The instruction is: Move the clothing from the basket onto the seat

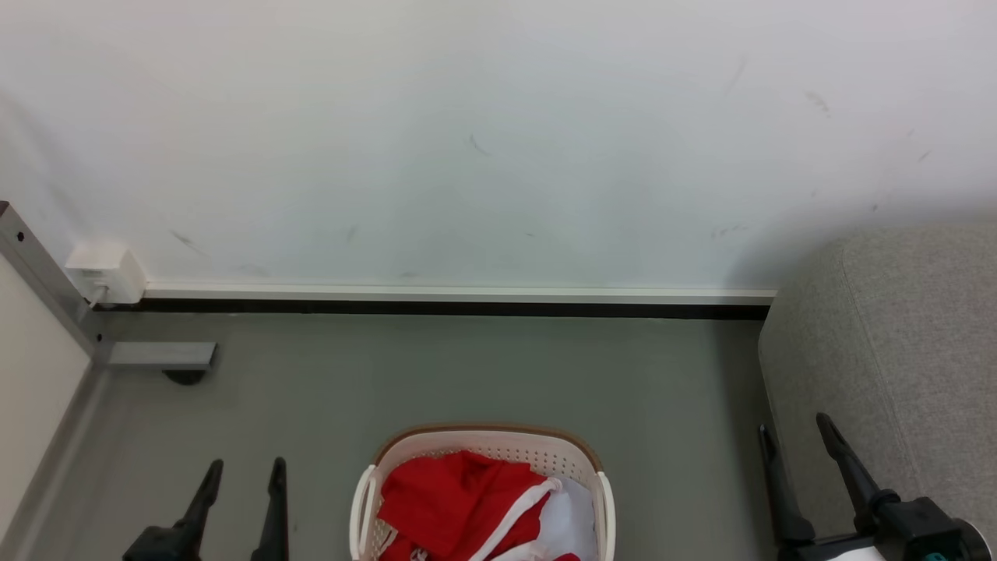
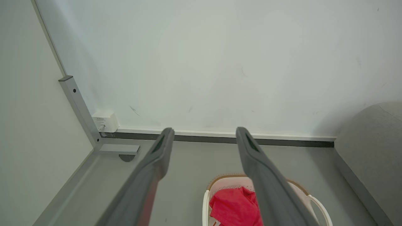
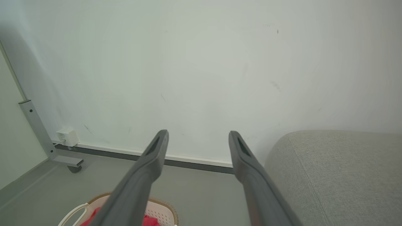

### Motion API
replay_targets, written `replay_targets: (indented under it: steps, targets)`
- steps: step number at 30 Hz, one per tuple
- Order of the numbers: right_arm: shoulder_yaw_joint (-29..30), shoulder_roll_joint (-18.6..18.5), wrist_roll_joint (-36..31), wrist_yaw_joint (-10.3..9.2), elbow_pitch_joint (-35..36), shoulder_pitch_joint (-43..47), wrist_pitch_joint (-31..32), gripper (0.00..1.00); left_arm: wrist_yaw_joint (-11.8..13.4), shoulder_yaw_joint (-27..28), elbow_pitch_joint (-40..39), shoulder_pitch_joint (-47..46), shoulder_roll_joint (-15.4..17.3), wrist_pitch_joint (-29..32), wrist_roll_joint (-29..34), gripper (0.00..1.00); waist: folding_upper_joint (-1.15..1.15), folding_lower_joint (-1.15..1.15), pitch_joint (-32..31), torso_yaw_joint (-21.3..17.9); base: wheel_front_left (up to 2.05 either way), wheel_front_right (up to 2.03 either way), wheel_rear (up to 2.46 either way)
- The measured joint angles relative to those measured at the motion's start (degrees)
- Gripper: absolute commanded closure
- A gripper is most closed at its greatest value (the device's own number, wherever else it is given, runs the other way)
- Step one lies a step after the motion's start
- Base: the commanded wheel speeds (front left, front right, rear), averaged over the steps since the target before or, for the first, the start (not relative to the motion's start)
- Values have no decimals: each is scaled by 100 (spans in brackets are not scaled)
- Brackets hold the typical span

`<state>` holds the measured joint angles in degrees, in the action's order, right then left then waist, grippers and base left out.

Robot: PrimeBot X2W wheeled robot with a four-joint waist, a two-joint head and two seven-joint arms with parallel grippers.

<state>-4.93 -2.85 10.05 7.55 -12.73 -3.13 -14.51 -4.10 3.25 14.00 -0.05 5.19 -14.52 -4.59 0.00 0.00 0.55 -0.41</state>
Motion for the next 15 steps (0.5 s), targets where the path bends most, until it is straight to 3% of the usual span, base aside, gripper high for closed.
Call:
replay_targets:
  steps: [15]
  targets:
    - [-32, 0, -157, 0, 79, -96, -55, 0, -69, 110, 5, -101, -32, -58, 214, 0, 0, 0, 266, -74, 0, 0, 0]
